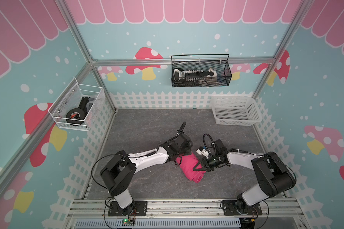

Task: Roll up the long pants
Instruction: Roll the long pant at the center of the board.

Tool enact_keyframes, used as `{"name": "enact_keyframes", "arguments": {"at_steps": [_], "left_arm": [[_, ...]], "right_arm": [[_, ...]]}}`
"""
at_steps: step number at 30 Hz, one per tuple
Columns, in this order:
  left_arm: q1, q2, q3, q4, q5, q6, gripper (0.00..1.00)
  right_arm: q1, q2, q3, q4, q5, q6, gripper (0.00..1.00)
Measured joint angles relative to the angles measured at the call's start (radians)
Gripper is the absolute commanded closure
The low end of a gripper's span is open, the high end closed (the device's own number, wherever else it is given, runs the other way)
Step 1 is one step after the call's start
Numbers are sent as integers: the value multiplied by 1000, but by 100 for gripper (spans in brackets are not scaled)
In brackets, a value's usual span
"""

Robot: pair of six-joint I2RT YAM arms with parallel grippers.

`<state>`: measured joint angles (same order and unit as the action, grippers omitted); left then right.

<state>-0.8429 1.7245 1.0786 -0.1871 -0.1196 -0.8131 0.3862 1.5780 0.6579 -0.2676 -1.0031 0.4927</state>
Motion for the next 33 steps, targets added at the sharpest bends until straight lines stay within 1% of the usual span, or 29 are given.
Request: {"name": "enact_keyframes", "arguments": {"at_steps": [1, 2, 3, 4, 6, 8, 9, 11, 12, 14, 15, 17, 19, 21, 23, 25, 27, 29, 32, 33], "left_arm": [[0, 18, -3, 19, 0, -3, 86], [-1, 37, -3, 40, 0, -3, 86], [-1, 54, -3, 61, 0, -4, 87], [-2, 73, -3, 84, 0, -4, 87], [-3, 116, 6, 124, 1, -6, 87], [-4, 155, 23, 152, 4, -6, 87], [-4, 175, 33, 169, 6, -7, 87], [-5, 197, 43, 192, 10, -10, 87], [-5, 203, 47, 200, 12, -11, 87], [-5, 212, 53, 208, 15, -13, 87], [-5, 217, 57, 212, 17, -13, 87], [-5, 225, 63, 216, 20, -14, 87], [-5, 229, 68, 218, 21, -14, 87], [-5, 232, 69, 219, 23, -13, 87], [-5, 232, 69, 220, 23, -13, 87], [-5, 232, 69, 222, 23, -13, 87], [-5, 232, 68, 224, 24, -14, 87], [-4, 232, 66, 228, 27, -14, 88], [-4, 232, 64, 233, 27, -14, 88], [-4, 232, 64, 234, 27, -14, 88]], "right_arm": [[-1, 5, 0, 0, 0, 2, 93], [-1, 9, 0, 2, 1, 4, 77], [-1, 11, 1, 3, 2, 6, 58], [-1, 10, 1, 2, 5, 13, 50], [-2, 0, 2, -10, 53, 17, 41], [-3, -40, 5, -50, 125, 14, 38], [-5, -80, 9, -79, 176, 12, 32], [-5, -197, 27, -158, 309, 3, 27], [-5, -268, 47, -202, 375, -3, 19], [-5, -399, 100, -282, 483, -17, 11], [-2, -471, 140, -323, 536, -26, 11], [5, -580, 216, -396, 605, -40, 6], [30, -653, 271, -457, 665, -45, 4], [123, -703, 299, -523, 752, -32, 4], [271, -699, 299, -591, 846, -8, 6], [418, -642, 301, -655, 952, 21, 7], [578, -512, 321, -730, 1085, 52, 7], [691, -351, 365, -788, 1201, 72, 6], [810, -116, 455, -852, 1365, 86, 5], [834, -61, 481, -863, 1404, 85, 4]]}}
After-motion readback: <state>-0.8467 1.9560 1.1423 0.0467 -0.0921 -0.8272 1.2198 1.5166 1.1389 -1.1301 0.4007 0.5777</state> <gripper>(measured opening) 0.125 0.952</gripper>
